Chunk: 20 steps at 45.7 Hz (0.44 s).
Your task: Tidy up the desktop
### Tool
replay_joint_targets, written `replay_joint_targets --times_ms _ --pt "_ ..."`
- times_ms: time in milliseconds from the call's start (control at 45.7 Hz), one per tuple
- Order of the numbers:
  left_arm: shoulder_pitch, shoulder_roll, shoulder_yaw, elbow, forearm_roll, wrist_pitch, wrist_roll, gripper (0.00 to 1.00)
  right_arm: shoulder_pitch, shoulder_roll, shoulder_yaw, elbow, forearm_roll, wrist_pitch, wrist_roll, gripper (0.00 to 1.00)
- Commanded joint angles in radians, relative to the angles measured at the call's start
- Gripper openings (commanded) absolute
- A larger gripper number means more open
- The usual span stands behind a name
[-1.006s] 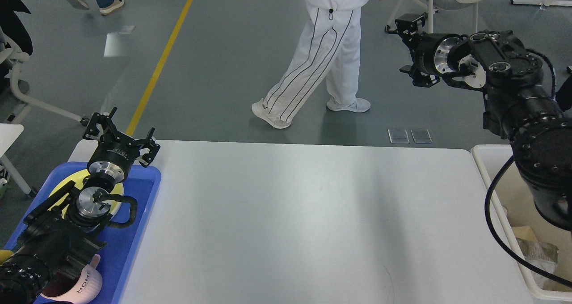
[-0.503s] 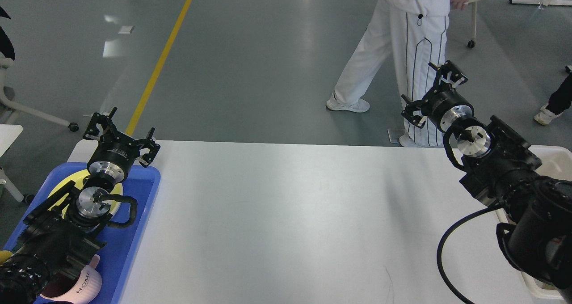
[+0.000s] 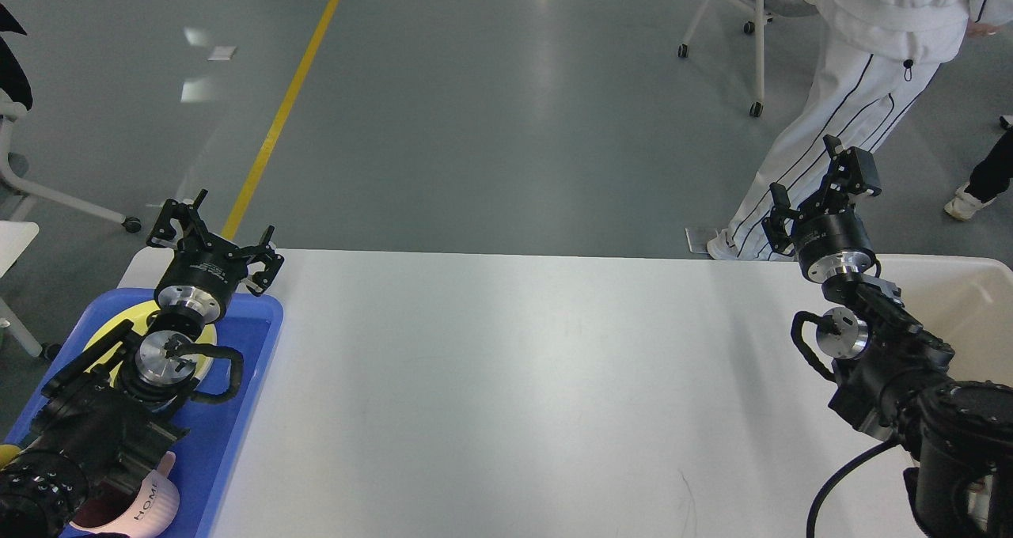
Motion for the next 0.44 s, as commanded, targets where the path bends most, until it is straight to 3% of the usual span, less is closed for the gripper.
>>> replay_joint_targets --times_ms 0,416 --pt "0.000 -0.001 0.001 0.000 0.000 0.000 0.000 0.98 -0.001 0.012 0.003 0.000 0.009 -0.003 0.001 1.00" --pt "0.000 -0.001 0.000 0.000 -0.001 0.000 0.000 0.98 -0.005 0.012 0.060 -0.002 0.009 -0.004 -0.004 1.00"
